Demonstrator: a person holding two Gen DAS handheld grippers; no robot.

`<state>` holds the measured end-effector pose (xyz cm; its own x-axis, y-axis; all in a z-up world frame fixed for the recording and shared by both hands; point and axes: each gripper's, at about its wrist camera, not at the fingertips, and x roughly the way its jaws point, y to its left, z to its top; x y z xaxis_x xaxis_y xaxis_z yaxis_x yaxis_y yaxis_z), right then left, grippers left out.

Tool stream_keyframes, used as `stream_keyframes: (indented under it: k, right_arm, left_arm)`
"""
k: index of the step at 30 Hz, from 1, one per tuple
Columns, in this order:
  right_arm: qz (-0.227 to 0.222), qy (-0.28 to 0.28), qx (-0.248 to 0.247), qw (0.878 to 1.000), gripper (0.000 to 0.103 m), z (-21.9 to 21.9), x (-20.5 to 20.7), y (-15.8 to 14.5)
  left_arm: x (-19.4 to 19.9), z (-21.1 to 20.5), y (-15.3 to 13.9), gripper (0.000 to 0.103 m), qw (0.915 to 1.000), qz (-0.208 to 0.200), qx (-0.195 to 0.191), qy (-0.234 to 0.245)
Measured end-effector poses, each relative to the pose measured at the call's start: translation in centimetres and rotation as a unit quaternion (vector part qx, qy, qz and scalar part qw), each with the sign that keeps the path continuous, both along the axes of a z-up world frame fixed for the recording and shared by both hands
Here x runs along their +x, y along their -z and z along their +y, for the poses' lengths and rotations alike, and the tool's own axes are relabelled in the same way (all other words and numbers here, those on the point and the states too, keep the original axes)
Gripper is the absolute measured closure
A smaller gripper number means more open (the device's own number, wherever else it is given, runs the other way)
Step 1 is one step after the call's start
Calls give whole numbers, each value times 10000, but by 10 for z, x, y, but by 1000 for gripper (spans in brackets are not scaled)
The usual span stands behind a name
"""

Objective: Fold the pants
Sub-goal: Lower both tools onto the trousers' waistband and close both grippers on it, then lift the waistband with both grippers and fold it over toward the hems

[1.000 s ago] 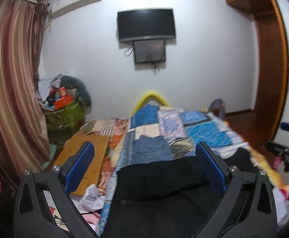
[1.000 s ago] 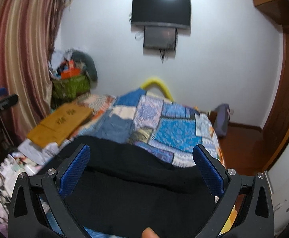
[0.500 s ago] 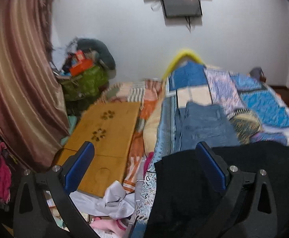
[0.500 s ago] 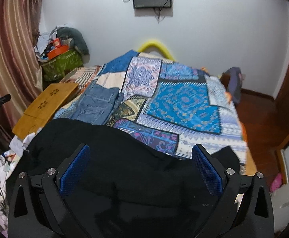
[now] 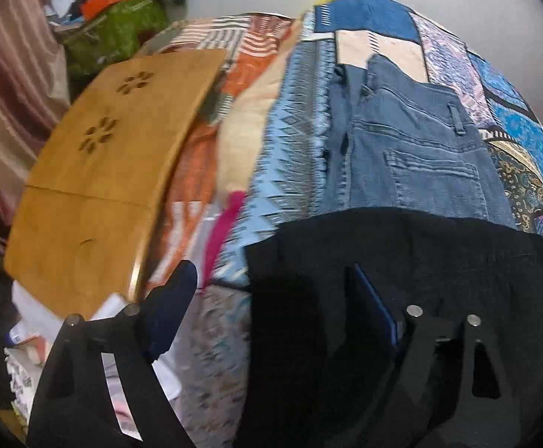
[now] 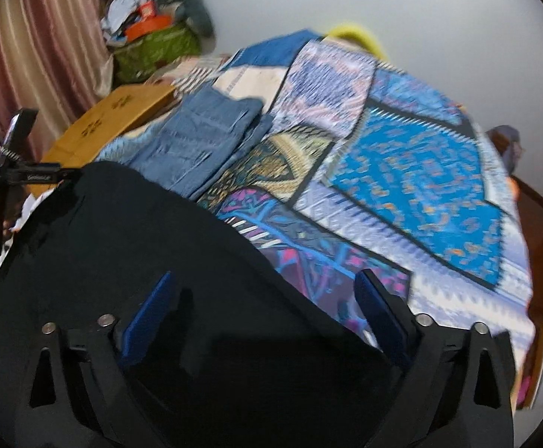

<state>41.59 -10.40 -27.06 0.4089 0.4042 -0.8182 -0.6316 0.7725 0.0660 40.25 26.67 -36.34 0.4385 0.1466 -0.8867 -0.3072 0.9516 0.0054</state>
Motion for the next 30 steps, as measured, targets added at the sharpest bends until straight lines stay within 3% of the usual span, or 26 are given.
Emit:
stream_keyframes:
  k: [3,5,7,8,9,10,11,14,16,20,24,30]
  right_arm:
    - [267,-305,-33,9992,21,9,7,12]
    - [469,-492,-82,9977,37,15,8,20]
    - [536,-508,-113,9972,40,18,8,25]
    - [474,-491,-96,9976,47,18,5,25]
    - [400,-483,-60,9980,53,18,3,24]
    - [312,-438,-88,9985,65,18,2,23]
    - [230,-363,-121,9990,72,17,1,22]
    - [272,-308,2,9992,88,14,1,18]
    - [153,-371,-79,9992,93,16,-3,16]
    - [-346,-487,-339,9976,95,22,-11,7]
    - [-619,-184,-246,9976,96,18,2,-6]
    - [-649,33,-73,9979,97,26,8,-16]
  left_arm:
    - [8,-7,4,23,9999,21,-64,140]
    - [14,-10,9,27,9998,111,-79,171]
    - [16,-10,11,38,9996,137,-157,197]
    - [16,-10,12,42,9993,157,-258,216]
    - [17,-10,13,53,9990,166,-354,232]
    - [17,-12,12,60,9984,169,-479,245]
    - [16,-13,11,61,9986,166,-450,221]
    - [13,-20,2,78,9992,132,-233,307]
    - [9,-23,-8,88,9992,46,-102,381]
    - [-1,-27,-36,90,9986,-248,142,438]
    - [2,-24,-47,90,9979,-338,417,366]
    - [14,-21,-51,92,9992,-331,168,178]
